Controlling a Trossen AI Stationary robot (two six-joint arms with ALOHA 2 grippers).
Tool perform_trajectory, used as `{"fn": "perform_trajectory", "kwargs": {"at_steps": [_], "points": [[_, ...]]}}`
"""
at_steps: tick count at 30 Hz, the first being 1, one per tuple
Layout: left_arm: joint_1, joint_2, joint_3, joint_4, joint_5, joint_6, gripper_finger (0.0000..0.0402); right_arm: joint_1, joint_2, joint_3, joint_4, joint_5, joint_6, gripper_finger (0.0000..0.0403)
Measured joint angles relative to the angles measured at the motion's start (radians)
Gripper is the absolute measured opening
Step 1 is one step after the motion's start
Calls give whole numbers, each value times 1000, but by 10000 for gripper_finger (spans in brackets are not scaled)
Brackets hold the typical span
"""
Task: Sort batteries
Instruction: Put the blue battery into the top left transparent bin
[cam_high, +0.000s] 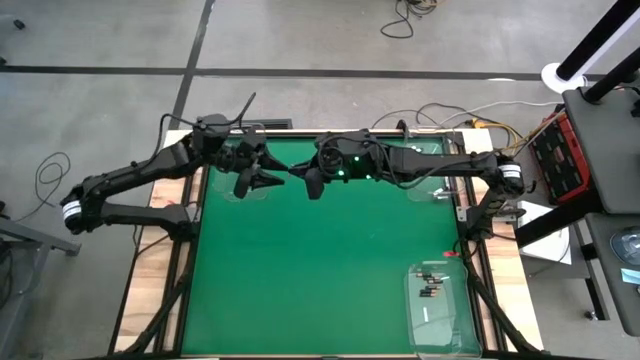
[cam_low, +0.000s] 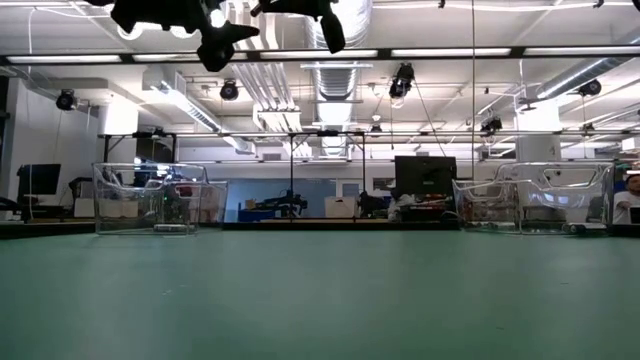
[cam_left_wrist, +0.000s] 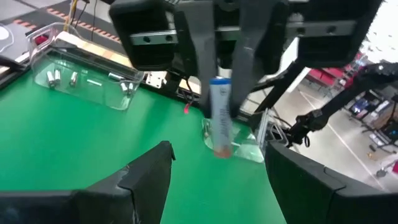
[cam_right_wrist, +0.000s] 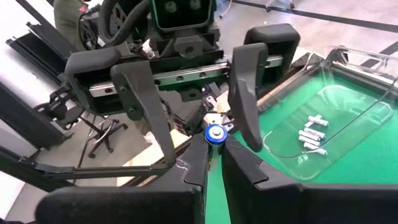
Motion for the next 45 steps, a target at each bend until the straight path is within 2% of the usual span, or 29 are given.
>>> {"fn": "perform_trajectory", "kwargs": {"at_steps": [15, 19, 27, 30, 33, 39, 42, 45], "points": [[0, 68, 0, 97, 0, -56, 221, 0, 0, 0, -5, 29, -15, 22], [0, 68, 0, 100, 0, -66, 170, 0, 0, 0, -5, 53, -17, 22], [-1, 67, 0, 109, -22, -72, 23, 0, 0, -1, -6, 56, -21, 22], [-1, 67, 0, 109, -31, -72, 15, -1, 0, -1, -8, 60, -21, 24], [-3, 66, 0, 110, -48, -72, 16, -1, 0, -1, -8, 61, -10, 42], [-2, 59, 0, 91, -91, -52, 8, 1, 0, -1, -4, 89, -28, 115], [-2, 34, 0, -1, -141, -5, 8, 1, -16, -3, -8, 127, -45, 149], [6, -16, 0, -163, -223, 62, 8, 1, -65, -3, -26, 133, -75, 177]]}}
